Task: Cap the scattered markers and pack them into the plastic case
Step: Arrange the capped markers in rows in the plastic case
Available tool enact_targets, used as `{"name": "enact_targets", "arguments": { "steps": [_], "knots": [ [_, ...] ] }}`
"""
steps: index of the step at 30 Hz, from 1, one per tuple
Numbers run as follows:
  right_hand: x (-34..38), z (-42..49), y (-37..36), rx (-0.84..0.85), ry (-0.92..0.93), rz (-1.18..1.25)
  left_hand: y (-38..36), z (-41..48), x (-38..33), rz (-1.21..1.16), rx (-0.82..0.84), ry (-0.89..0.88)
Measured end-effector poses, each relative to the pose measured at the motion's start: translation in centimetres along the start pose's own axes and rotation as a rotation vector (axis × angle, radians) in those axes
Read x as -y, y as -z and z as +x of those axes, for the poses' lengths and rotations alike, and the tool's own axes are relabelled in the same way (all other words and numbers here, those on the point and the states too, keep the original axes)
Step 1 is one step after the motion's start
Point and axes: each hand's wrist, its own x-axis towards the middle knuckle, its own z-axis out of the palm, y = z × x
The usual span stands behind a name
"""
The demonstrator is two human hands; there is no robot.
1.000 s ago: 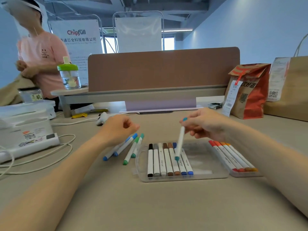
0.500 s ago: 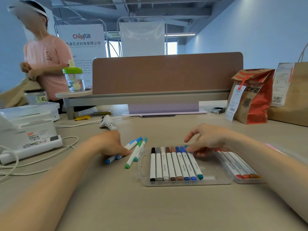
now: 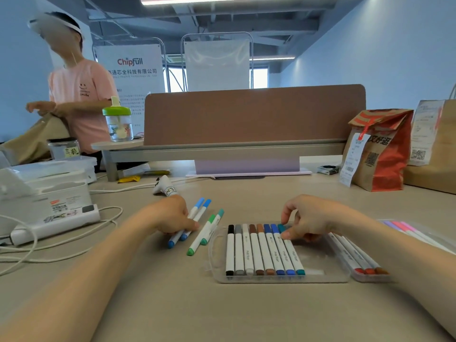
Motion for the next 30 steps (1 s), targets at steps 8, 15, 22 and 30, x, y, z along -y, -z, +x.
{"name": "enact_targets", "arguments": {
  "steps": [8,15,22,30],
  "knots": [
    [1.2,-0.5,-0.3,-0.127,0.192,0.446,-0.4,-2.6,-3.8,-0.594,-0.014,-0.281],
    [2.8,-1.6,-0.9,-0.091,0.363,0.887,-1.2,-4.6,-6.2,-0.761,0.120,-0.420],
    [3.0,-1.7,-1.1,-0.186,0.371,0.955,-1.9,-5.2,-7.0,-0.768,0.174,-0.447],
    [-0.1,-1.2,2.5,-0.103,0.042,0.686,-2.6,-5.0,-7.1,-0.867,0.233,-0.414]
  ]
}}
